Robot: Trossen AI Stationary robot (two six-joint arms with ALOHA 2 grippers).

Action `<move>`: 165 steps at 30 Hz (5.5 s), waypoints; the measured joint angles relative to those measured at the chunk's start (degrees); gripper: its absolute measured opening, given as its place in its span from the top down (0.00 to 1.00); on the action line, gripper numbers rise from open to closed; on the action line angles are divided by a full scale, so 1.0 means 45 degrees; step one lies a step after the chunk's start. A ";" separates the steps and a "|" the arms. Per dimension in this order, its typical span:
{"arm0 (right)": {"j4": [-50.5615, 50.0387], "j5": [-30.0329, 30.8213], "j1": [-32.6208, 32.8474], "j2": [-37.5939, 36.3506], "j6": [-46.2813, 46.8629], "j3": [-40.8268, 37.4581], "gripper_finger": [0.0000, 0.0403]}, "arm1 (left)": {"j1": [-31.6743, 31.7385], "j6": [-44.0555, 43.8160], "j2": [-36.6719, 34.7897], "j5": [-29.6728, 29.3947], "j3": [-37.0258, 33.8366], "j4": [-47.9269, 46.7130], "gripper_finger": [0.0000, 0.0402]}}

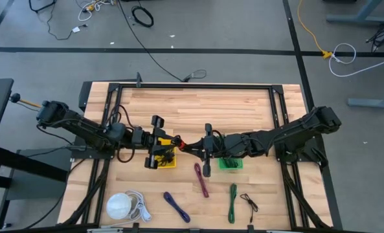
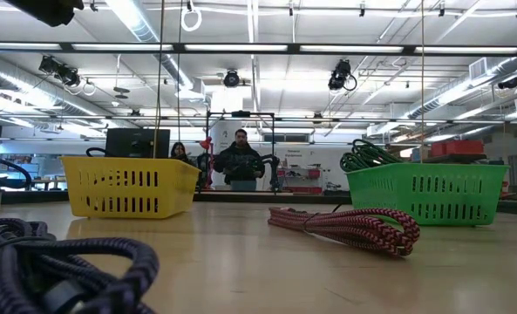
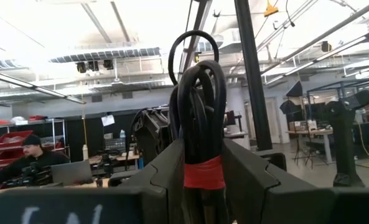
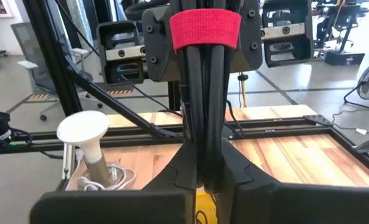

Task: Pick & Place USB Port
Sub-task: Put the black charger cable into the yellow bin, then put the black pink charger cable into the green bin

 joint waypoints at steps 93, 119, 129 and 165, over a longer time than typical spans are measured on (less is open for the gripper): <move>-0.8341 0.3296 0.0656 -0.0656 0.4171 -0.0016 0.76 | -0.4093 -1.5006 -0.1286 -0.9531 0.0014 -1.8219 1.00; -0.8279 0.3278 0.0699 -0.0656 0.4179 -0.0015 0.76 | -0.3208 -1.6466 0.0024 -0.9155 -0.0010 -1.9086 0.85; -0.6270 0.1086 0.0742 -0.0625 0.4856 -0.1191 0.76 | -0.3210 -1.1992 0.0012 -0.9269 0.0468 -1.7429 0.80; -0.7028 -0.1231 0.3186 0.4522 0.8053 0.0777 0.76 | -0.4097 -0.8903 0.0005 -0.6936 0.1501 -1.6310 0.80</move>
